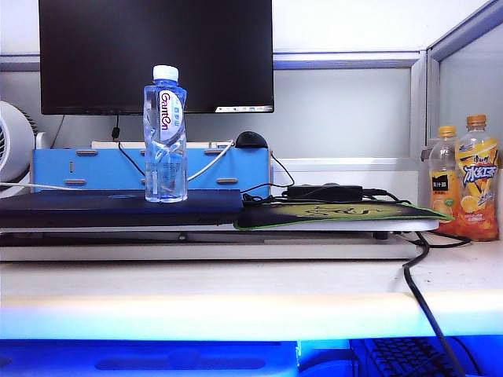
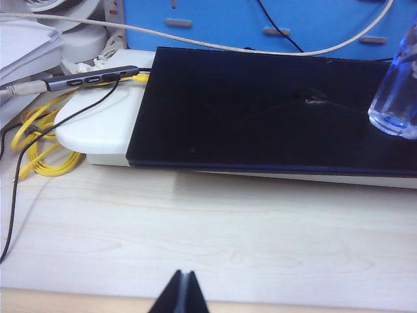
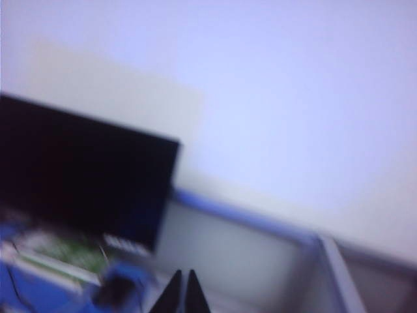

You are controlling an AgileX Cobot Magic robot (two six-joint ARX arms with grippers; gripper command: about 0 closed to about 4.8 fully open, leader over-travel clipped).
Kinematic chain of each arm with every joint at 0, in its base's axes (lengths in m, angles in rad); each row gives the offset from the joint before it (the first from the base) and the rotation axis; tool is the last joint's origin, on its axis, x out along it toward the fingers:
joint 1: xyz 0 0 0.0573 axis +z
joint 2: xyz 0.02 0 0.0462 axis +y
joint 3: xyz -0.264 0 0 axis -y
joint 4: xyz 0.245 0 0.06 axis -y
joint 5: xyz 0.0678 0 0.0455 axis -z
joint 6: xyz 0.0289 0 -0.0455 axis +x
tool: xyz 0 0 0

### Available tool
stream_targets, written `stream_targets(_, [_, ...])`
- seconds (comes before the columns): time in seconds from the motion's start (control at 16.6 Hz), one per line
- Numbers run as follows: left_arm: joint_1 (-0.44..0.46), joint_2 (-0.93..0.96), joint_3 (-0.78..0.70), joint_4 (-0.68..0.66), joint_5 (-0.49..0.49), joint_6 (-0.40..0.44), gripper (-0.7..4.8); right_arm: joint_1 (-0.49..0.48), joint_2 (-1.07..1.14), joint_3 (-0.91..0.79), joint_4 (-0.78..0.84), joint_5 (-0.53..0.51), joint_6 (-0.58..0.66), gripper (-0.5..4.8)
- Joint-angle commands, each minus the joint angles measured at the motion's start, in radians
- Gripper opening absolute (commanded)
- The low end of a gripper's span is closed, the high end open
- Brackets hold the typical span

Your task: Pick up the mineral water bottle and place it on the laptop.

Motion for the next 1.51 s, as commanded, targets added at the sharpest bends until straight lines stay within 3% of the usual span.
stream_targets(0.06, [0.000,-0.002,0.000,0.001,0.003,0.002,-0.02,0.001,-0.039,-0.026,-0.224,0.060,0.010,-0.01])
stream_targets(0.18, [0.000,-0.002,0.000,0.001,0.003,0.002,-0.02,0.001,-0.100,-0.201,-0.121,0.058,0.009,-0.01])
stream_targets(0.36, [0.000,-0.002,0.000,0.001,0.003,0.001,-0.02,-0.017,-0.273,-0.710,0.377,0.051,0.009,0.03])
stream_targets(0.54, [0.000,-0.002,0.000,0.001,0.003,0.002,-0.02,-0.126,-0.412,-1.176,0.680,-0.053,0.010,0.84])
stream_targets(0.66, [0.000,-0.002,0.000,0.001,0.003,0.001,-0.02,-0.222,-0.509,-1.399,0.710,-0.204,0.024,0.86])
stream_targets(0.72, [0.000,-0.002,0.000,0.001,0.003,0.001,-0.02,-0.269,-0.558,-1.476,0.709,-0.231,0.082,0.86])
stream_targets(0.96, [0.000,-0.002,0.000,0.001,0.003,0.001,-0.02,-0.415,-0.791,-1.701,0.702,-0.245,0.285,0.86])
stream_targets(1.32, [0.000,-0.002,0.000,0.001,0.003,0.002,-0.02,-0.537,-0.831,-1.815,0.630,-0.261,0.351,0.86])
stream_targets(1.51, [0.000,-0.002,0.000,0.001,0.003,0.002,-0.02,-0.547,-0.841,-1.865,0.616,-0.260,0.351,0.85])
